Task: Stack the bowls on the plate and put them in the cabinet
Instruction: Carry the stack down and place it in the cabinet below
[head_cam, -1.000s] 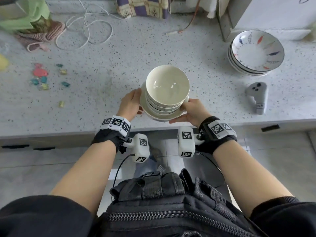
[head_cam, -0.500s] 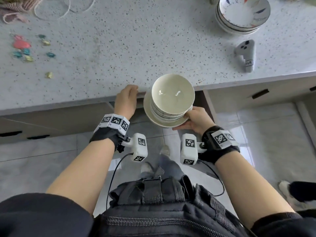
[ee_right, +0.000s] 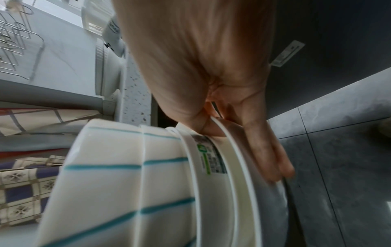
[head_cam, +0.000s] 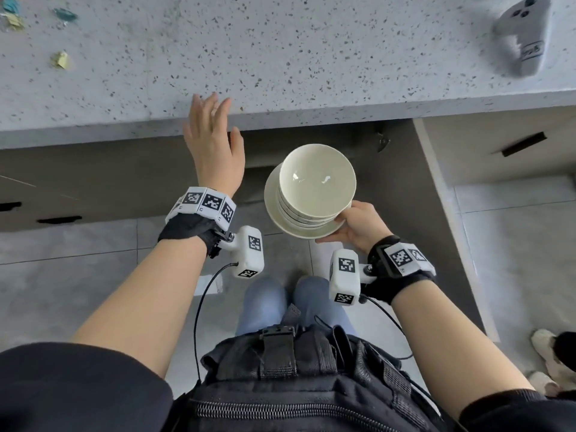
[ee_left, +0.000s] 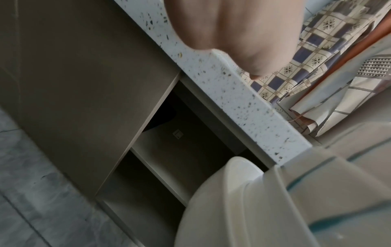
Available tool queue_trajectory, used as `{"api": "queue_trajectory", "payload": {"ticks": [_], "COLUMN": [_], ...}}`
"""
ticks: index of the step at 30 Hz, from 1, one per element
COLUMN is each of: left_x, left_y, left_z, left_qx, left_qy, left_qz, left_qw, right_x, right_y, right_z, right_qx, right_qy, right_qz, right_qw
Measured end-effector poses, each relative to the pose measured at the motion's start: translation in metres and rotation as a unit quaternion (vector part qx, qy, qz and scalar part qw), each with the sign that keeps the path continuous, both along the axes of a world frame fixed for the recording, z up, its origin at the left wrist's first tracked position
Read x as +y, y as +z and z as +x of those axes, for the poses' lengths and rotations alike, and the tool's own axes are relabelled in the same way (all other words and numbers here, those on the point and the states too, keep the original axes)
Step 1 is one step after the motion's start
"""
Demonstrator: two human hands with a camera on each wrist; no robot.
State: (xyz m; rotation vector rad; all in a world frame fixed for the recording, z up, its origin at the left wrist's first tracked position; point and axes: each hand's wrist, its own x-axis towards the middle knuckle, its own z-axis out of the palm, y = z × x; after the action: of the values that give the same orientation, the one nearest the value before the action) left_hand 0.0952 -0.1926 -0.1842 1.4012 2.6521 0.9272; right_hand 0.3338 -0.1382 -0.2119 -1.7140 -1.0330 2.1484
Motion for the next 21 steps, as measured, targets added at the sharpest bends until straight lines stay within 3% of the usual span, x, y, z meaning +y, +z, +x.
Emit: {"api": "queue_trajectory", "payload": {"ticks": [5,11,15,21], "left_x": [0.021,0.053,0.065,0.078], "left_y": [-0.049,-0.098,-0.115,-0.116], "left_z": [-0.004,-0.02,-0.028,-0.027], "left_qx": [0.136,0.302,0.337,0.331], "left_qy": [0.054,0.125,0.134,0.119], "left_qz": [0.003,0.143,0.237,0.283], "left_qw": [0.989,0.934,0.901,0.892], "right_x": [0.023,0.069,0.104,0.144], "right_y": [-0.069,-0.135,-0.165,-0.198], "right_z": [-0.017,-0.049,-0.072,-0.104], "right_qx": [-0.011,0.016,0.028,0.057], "right_qy": [0.001,0.003,-0.015,-0.041], "right_qz": [0.008,0.017,0.024,0.046], "right_qw": [1.0,1.0,0.999,0.996]}}
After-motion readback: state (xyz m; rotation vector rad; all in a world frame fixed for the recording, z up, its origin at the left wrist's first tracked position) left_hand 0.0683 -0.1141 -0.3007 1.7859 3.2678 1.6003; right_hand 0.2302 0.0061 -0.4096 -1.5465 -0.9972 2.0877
